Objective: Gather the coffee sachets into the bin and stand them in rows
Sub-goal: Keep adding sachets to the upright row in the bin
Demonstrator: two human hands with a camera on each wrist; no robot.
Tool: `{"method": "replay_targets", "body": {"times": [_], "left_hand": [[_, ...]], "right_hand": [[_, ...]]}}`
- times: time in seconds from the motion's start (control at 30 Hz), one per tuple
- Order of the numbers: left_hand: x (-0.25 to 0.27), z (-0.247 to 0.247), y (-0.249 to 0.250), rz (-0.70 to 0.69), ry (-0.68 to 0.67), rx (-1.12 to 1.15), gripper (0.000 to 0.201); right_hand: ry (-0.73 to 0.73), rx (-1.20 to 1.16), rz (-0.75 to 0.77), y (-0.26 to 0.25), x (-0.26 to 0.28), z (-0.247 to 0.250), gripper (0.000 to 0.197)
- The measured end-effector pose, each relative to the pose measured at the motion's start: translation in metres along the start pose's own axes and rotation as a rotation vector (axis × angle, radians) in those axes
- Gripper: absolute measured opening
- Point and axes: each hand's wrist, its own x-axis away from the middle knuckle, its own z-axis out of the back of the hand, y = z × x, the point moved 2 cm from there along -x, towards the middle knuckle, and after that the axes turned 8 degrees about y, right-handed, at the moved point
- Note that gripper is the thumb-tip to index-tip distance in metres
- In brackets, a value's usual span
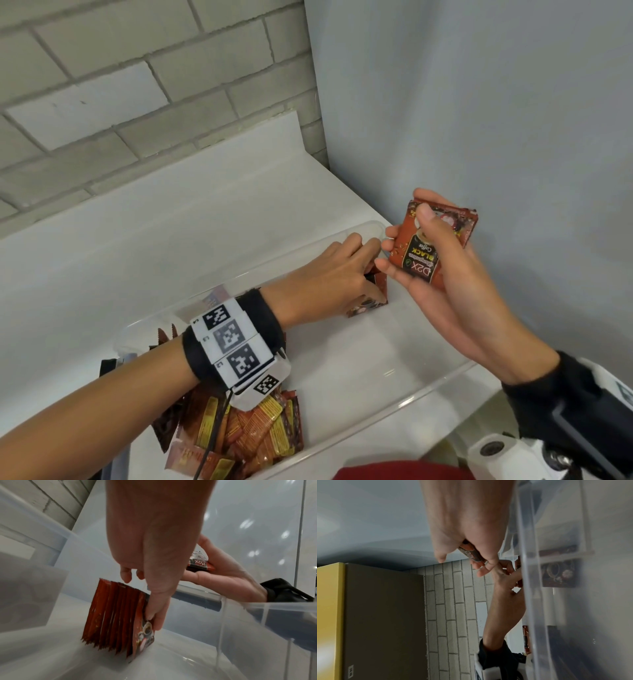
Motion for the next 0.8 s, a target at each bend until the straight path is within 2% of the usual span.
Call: {"method": "replay_targets", "body": {"times": [0.1,0.17,0.27,0.4,0.5,0.63,0.8], "left_hand": [[0.0,0.001,-0.001,-0.002,-0.002,0.002,0.025],[-0.001,0.0,-0.002,0.02,-0.058,0.023,0.022],[0.0,0.001,-0.006,0.075,-0.128,0.057,0.037],[0.003,0.017,-0.01,0.107,-0.033,0.234,0.038],[0.008,0.035,-0.019,0.288,0.042,0.448,0.027],[0.012,0.058,-0.019,0.512,0.156,0.669,0.024],[0.011,0.065,-0.007,0.7,0.118,0.983,0.05]], "right_hand": [[-0.002,-0.032,-0.04,0.0,0.001,0.0,0.044],[-0.019,-0.055,-0.057,-0.001,0.002,-0.001,0.045],[-0.025,-0.1,-0.075,-0.003,0.002,0.0,0.047],[-0.048,-0.17,-0.101,-0.004,0.001,0.002,0.05],[-0.075,-0.208,-0.114,-0.002,0.0,0.004,0.052],[-0.079,-0.193,-0.108,0.001,-0.003,0.005,0.045],[-0.075,-0.064,-0.039,0.002,-0.003,0.005,0.042]]}}
